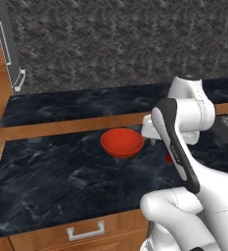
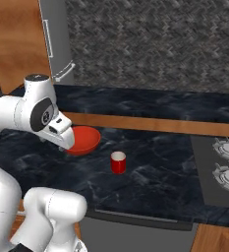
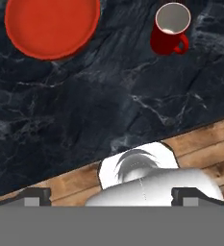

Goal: Clear the mugs and bowl far away from the sink.

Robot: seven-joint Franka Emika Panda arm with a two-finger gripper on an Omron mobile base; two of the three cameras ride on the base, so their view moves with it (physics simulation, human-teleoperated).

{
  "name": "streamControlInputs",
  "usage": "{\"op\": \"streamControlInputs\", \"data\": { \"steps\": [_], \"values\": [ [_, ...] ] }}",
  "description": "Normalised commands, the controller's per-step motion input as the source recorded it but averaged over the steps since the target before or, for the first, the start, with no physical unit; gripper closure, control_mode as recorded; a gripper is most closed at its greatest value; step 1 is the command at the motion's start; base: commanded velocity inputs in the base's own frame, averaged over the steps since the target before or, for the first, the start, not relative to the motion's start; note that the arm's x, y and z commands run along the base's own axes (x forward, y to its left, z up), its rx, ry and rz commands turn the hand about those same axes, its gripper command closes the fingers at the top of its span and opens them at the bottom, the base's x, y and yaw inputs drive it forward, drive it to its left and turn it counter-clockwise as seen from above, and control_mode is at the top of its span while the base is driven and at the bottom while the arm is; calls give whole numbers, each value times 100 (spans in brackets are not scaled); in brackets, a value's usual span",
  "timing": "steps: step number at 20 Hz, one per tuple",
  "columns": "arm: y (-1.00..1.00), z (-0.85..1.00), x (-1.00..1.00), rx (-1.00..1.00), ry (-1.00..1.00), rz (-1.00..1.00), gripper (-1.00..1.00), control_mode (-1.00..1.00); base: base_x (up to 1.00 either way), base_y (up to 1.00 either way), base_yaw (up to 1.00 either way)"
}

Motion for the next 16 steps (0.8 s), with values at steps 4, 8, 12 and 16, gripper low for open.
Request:
{"op": "streamControlInputs", "data": {
  "steps": [4, 8, 12, 16],
  "values": [
    [0, 9, -21, -4, -12, 27, -100, -100, 0, 0, 0],
    [0, 11, -47, -2, -20, 5, -100, -100, 0, 0, 0],
    [0, 3, -70, 2, -23, 4, -100, -100, 0, 0, 0],
    [0, 13, -39, 3, -17, 4, -100, -100, 0, 0, 0]
  ]
}}
